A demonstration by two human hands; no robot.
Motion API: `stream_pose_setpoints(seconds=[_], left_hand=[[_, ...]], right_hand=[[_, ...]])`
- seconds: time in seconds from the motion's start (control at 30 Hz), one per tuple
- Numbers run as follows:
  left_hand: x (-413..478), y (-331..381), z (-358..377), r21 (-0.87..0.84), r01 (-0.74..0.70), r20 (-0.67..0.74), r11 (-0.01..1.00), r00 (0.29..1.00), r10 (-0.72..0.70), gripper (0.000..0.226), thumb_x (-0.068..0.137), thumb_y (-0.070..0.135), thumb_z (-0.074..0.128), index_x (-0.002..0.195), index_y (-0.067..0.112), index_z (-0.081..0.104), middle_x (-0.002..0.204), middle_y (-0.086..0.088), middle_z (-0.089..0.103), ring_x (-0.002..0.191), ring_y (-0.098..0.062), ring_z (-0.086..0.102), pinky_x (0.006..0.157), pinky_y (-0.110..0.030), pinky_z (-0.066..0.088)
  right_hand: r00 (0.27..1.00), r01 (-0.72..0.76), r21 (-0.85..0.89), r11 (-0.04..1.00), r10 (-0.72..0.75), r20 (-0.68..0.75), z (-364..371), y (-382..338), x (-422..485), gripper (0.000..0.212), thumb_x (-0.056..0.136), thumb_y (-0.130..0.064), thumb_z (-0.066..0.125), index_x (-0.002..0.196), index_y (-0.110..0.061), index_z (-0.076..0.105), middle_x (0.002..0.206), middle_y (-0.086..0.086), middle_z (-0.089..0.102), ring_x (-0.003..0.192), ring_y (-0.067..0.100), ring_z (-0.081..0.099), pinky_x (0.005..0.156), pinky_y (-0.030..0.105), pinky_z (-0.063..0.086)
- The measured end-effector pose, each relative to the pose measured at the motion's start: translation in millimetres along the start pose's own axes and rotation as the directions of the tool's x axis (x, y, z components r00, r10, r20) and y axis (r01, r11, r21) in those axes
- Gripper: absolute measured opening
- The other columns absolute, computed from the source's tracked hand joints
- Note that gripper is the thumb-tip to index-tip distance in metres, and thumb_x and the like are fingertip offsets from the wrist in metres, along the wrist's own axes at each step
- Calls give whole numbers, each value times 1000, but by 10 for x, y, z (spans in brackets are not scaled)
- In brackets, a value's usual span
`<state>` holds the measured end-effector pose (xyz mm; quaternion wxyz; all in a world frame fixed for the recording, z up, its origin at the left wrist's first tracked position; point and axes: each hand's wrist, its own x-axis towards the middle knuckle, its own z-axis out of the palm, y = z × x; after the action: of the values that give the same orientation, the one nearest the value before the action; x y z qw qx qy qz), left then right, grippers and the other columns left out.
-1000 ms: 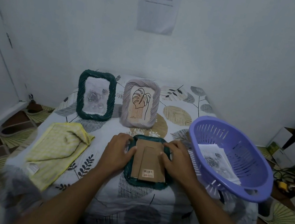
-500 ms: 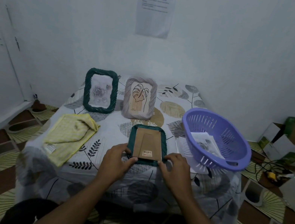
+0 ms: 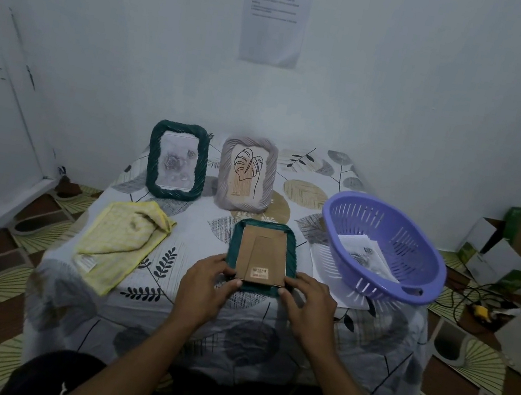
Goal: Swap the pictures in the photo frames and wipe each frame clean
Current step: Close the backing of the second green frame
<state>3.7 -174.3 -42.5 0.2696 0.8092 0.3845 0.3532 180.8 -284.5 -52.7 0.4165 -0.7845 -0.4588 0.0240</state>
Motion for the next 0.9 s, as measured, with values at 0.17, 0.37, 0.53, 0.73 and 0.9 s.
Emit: stream_pose_setpoints(seconds=[0.17, 0.37, 0.53, 0.73, 0.9], left_hand=[[18, -44, -1, 41, 11, 55, 999, 998, -13, 32, 82, 41, 69, 104, 19, 72, 126, -2, 61, 115, -20, 54, 89, -29, 41], [40, -92, 12, 41, 46, 83, 998, 995, -50, 39, 78, 49, 64, 102, 19, 72, 127, -1, 59, 116, -19, 53, 91, -32, 43], [48, -95, 3, 88, -5, 111, 996, 994, -4, 43, 80, 53, 59, 112, 25, 68, 125, 2, 56, 115, -18, 51, 92, -31, 43], [144, -129, -21, 169, -36, 186, 985, 983, 4, 71, 68, 71, 34, 117, 29, 66, 118, 1, 58, 111, -19, 49, 90, -33, 41], [165, -149, -13, 151, -28, 185, 988, 983, 0, 71, 68, 71, 37, 114, 28, 68, 117, -1, 59, 110, -22, 49, 89, -33, 41]], right_hand=[[1000, -2, 22, 1000, 2, 1, -70, -65, 30, 15, 78, -25, 79, 89, -16, 73, 102, -1, 70, 99, 18, 56, 84, 28, 43], [999, 49, -22, 999, -50, -15, -102, -88, 5, 8, 80, -25, 76, 82, -19, 72, 92, -4, 70, 91, 15, 54, 76, 30, 44], [999, 28, -56, 998, -26, 38, -79, -90, 34, 7, 83, -29, 72, 86, -28, 66, 87, -15, 61, 92, 8, 49, 74, 25, 38], [996, 90, -79, 993, -88, 31, -64, -81, 54, 14, 85, -25, 70, 98, -26, 72, 98, -10, 69, 95, 12, 50, 80, 31, 45], [992, 100, -133, 986, -88, 92, -76, -61, 125, 16, 83, -29, 68, 98, -28, 74, 99, -11, 71, 98, 16, 56, 82, 32, 45]])
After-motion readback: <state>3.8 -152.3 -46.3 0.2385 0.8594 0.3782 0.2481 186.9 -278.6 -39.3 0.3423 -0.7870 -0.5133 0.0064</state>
